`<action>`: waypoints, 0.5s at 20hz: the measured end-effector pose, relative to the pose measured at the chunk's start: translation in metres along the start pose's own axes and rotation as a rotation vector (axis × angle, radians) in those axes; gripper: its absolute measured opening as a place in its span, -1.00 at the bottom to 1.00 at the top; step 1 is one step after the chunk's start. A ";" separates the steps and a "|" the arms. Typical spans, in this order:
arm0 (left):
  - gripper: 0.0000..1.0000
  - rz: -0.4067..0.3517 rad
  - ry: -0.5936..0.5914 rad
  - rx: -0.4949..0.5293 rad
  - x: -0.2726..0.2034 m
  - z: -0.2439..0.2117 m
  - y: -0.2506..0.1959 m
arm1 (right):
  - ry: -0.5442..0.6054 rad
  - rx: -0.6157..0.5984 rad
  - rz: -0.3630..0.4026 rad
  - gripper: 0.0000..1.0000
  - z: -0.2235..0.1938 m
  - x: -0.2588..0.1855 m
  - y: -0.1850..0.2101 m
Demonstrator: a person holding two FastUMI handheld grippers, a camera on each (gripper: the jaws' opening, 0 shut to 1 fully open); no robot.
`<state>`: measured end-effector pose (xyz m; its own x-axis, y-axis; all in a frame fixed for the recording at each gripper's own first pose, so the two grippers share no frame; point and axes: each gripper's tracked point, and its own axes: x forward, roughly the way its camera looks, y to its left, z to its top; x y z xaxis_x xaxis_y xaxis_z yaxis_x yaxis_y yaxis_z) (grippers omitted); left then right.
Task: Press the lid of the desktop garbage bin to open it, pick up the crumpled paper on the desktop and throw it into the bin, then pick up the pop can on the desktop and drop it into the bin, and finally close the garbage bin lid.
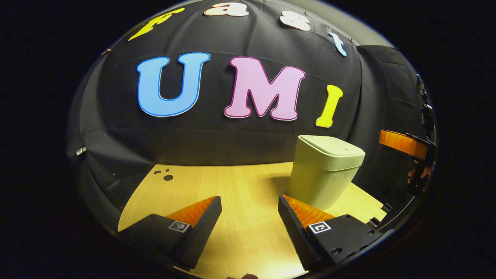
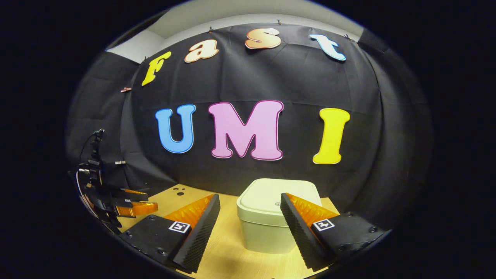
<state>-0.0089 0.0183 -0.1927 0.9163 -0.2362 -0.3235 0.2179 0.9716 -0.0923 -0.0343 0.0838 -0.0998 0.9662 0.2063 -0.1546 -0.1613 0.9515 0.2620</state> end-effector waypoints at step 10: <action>0.89 0.036 0.015 0.046 -0.009 0.004 -0.020 | 0.021 -0.001 0.079 0.94 -0.028 -0.004 0.009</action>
<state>-0.0205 0.0010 -0.1843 0.9185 -0.2012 -0.3403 0.2007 0.9790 -0.0371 -0.0447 0.0977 -0.1233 0.9461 0.2853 -0.1531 -0.2370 0.9324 0.2730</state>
